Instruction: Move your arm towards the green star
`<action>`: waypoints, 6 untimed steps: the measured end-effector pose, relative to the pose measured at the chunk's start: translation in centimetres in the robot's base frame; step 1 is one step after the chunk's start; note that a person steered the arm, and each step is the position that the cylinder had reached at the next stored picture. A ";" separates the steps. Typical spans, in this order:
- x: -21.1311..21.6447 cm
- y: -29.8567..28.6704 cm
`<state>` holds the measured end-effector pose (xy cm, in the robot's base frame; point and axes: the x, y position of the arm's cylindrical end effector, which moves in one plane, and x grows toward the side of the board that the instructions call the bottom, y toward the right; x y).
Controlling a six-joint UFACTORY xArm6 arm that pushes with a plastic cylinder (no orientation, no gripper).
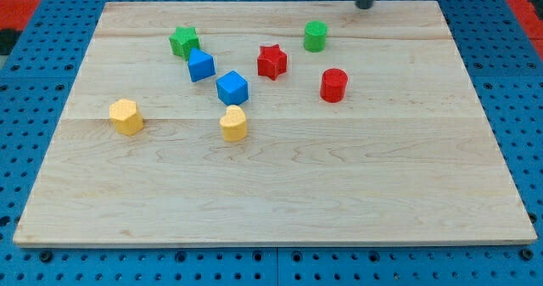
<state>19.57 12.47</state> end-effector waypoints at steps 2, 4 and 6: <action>2.6 -6.8; 6.7 -11.8; 6.5 -15.9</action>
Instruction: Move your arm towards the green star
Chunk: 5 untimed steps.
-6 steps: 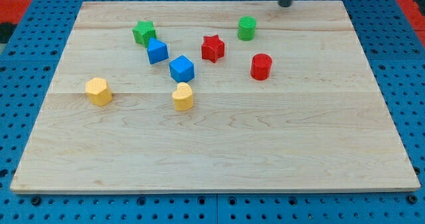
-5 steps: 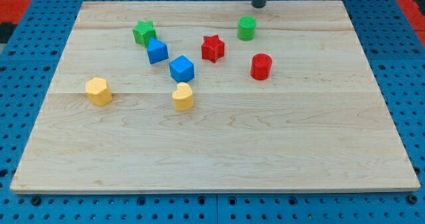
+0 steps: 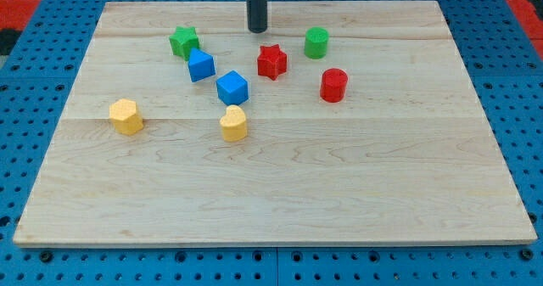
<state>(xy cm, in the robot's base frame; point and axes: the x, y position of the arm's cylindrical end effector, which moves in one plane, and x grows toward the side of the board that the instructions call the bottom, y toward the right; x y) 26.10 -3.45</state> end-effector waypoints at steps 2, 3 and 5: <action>2.1 -4.1; 1.4 -4.3; 4.7 -8.2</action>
